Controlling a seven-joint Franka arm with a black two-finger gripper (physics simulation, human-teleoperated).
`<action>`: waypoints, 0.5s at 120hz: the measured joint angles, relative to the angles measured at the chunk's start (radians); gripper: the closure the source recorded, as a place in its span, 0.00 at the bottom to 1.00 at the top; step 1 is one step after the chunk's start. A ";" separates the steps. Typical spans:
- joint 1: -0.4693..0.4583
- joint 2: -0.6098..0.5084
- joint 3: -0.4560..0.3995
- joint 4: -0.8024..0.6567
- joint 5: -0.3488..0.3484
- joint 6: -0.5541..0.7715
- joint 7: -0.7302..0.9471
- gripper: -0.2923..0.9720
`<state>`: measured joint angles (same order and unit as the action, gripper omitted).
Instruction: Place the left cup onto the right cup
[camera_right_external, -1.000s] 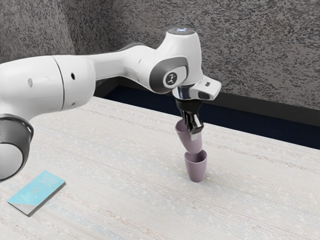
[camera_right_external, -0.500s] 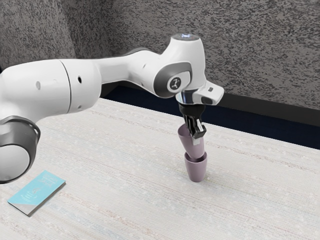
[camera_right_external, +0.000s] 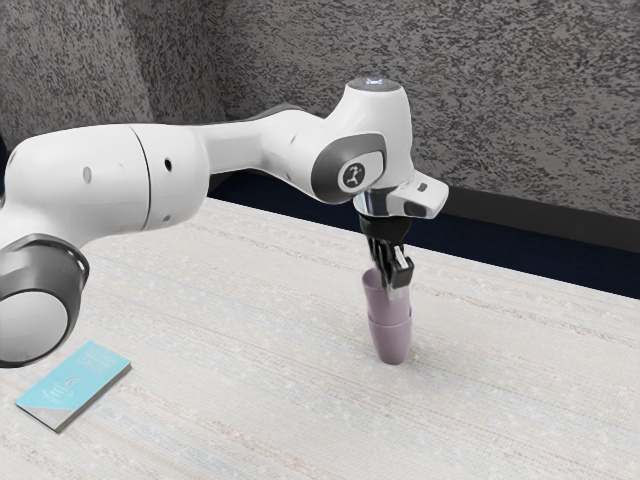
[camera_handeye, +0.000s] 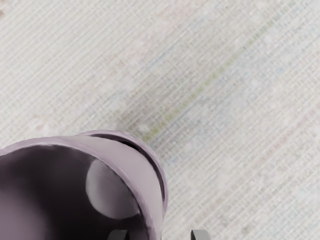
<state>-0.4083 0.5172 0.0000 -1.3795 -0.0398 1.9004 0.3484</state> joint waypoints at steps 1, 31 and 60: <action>0.000 0.000 0.000 0.000 0.000 0.000 0.000 0.67; 0.000 -0.002 0.000 0.000 -0.003 0.002 0.004 0.38; -0.004 -0.023 0.000 -0.001 -0.003 0.001 0.006 0.29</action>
<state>-0.4120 0.4938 0.0000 -1.3805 -0.0429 1.9010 0.3549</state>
